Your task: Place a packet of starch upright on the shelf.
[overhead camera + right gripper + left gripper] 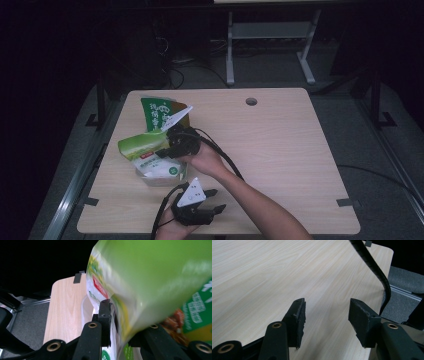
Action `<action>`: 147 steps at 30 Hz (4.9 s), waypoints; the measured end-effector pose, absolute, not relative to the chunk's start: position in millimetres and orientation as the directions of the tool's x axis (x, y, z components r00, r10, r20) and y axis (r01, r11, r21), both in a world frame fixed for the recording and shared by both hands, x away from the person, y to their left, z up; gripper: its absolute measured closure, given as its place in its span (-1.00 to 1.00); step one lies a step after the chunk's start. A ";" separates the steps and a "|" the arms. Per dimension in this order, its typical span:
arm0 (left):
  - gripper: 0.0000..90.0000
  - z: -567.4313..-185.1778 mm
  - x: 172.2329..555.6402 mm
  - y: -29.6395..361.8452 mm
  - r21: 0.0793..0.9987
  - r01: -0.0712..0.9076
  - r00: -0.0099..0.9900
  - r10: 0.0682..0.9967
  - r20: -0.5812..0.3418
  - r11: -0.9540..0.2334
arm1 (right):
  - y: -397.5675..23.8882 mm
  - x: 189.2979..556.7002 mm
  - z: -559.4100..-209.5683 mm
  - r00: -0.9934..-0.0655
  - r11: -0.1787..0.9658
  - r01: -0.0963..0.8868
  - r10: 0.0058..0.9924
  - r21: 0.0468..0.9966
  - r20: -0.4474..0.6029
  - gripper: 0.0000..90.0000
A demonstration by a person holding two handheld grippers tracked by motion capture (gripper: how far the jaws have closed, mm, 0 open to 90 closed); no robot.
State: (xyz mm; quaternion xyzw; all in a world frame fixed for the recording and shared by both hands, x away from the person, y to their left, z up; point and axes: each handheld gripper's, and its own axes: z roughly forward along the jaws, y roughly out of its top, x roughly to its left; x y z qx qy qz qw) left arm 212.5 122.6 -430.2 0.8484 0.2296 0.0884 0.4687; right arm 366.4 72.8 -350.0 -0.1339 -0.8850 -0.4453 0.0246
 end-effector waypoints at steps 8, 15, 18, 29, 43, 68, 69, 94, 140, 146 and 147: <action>0.03 -431.5 214.0 121.6 0.835 0.317 0.874 0.480 -0.073 -0.451 | 59.9 364.4 -355.0 -0.965 0.603 0.256 0.211 0.756 0.158 0.94; 0.01 -432.1 215.3 121.9 0.831 0.323 0.870 0.487 -0.072 -0.453 | 52.1 365.1 -353.0 -0.962 0.603 0.264 0.224 0.753 0.158 0.75; 0.00 -432.1 215.4 122.0 0.831 0.322 0.870 0.488 -0.071 -0.453 | 48.0 366.2 -350.9 -0.958 0.580 0.277 0.228 0.766 0.174 0.74; -0.02 -432.2 216.4 122.0 0.832 0.316 0.867 0.495 -0.058 -0.456 | 45.5 365.1 -354.2 -0.961 0.593 0.267 0.226 0.759 0.162 0.82; -0.04 -430.7 218.6 124.8 0.835 0.315 0.861 0.506 -0.051 -0.451 | 37.1 366.0 -355.1 -0.957 0.584 0.281 0.228 0.761 0.178 0.79; -0.18 -427.1 231.5 129.7 0.829 0.327 0.843 0.536 -0.040 -0.453 | -27.2 371.0 -348.3 -0.932 0.537 0.351 0.282 0.768 0.229 0.04; -0.18 -426.8 231.8 129.9 0.830 0.325 0.844 0.535 -0.038 -0.454 | -30.5 370.9 -348.2 -0.931 0.537 0.352 0.289 0.767 0.225 0.03; -0.27 -425.0 236.9 126.3 0.838 0.326 0.838 0.543 -0.042 -0.438 | -86.3 373.0 -350.2 -0.895 0.517 0.417 0.380 0.748 0.236 -0.18; -0.31 -422.2 239.6 126.9 0.842 0.335 0.833 0.550 -0.056 -0.422 | -171.3 363.9 -360.7 -0.815 0.477 0.522 0.522 0.707 0.250 -0.31; -0.32 -422.5 239.6 126.2 0.844 0.336 0.832 0.552 -0.058 -0.418 | -183.6 359.5 -365.1 -0.804 0.465 0.533 0.537 0.707 0.254 -0.31; -0.32 -422.5 239.6 126.2 0.844 0.336 0.832 0.552 -0.058 -0.418 | -186.1 358.2 -366.2 -0.801 0.460 0.536 0.541 0.708 0.256 -0.31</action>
